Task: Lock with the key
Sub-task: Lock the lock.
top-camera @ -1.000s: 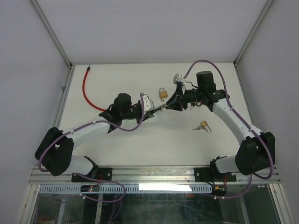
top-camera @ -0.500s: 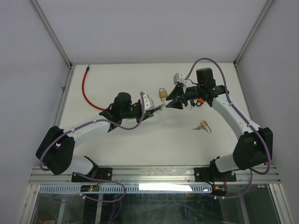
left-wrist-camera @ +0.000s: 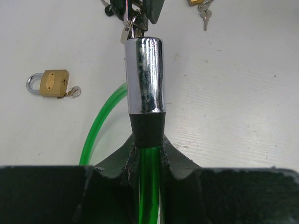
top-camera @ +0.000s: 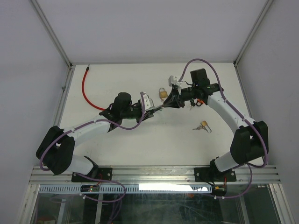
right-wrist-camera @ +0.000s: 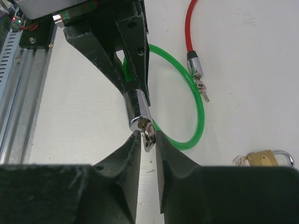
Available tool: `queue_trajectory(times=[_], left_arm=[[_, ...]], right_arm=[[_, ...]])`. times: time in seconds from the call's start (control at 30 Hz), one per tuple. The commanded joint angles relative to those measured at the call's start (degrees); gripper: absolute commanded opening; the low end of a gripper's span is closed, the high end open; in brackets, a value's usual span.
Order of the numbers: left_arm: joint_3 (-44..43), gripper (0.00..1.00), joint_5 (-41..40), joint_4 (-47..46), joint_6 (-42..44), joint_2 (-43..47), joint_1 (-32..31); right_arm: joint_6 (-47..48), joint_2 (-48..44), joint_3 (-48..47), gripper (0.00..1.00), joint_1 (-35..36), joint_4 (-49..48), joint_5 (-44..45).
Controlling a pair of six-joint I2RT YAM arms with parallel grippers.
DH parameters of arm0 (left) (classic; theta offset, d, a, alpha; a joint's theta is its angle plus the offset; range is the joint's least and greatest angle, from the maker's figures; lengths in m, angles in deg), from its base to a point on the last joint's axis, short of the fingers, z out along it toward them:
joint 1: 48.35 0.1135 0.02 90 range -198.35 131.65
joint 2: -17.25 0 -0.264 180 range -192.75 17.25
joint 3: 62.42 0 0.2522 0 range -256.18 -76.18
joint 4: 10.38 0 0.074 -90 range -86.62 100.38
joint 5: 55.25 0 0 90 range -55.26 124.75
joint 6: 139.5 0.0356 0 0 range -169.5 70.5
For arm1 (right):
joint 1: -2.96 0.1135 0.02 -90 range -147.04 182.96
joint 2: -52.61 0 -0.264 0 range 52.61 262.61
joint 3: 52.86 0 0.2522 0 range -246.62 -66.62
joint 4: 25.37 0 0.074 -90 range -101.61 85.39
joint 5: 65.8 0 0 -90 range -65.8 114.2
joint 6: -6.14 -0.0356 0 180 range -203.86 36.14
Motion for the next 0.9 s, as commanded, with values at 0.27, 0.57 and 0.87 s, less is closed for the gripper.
queue_trajectory(times=[0.27,0.57,0.87], left_arm=[[-2.07,0.00,1.37,-0.55,-0.61,0.05,0.81],[-2.18,0.00,2.95,-0.44,-0.76,0.04,0.95],[-2.43,0.00,4.07,-0.09,-0.78,-0.26,0.97]], right_arm=[[12.12,-2.70,-2.73,0.00,0.95,5.82,0.71],[38.42,-8.43,1.54,0.00,2.35,10.68,3.74],[60.86,-13.20,7.24,0.00,4.08,9.83,9.73]])
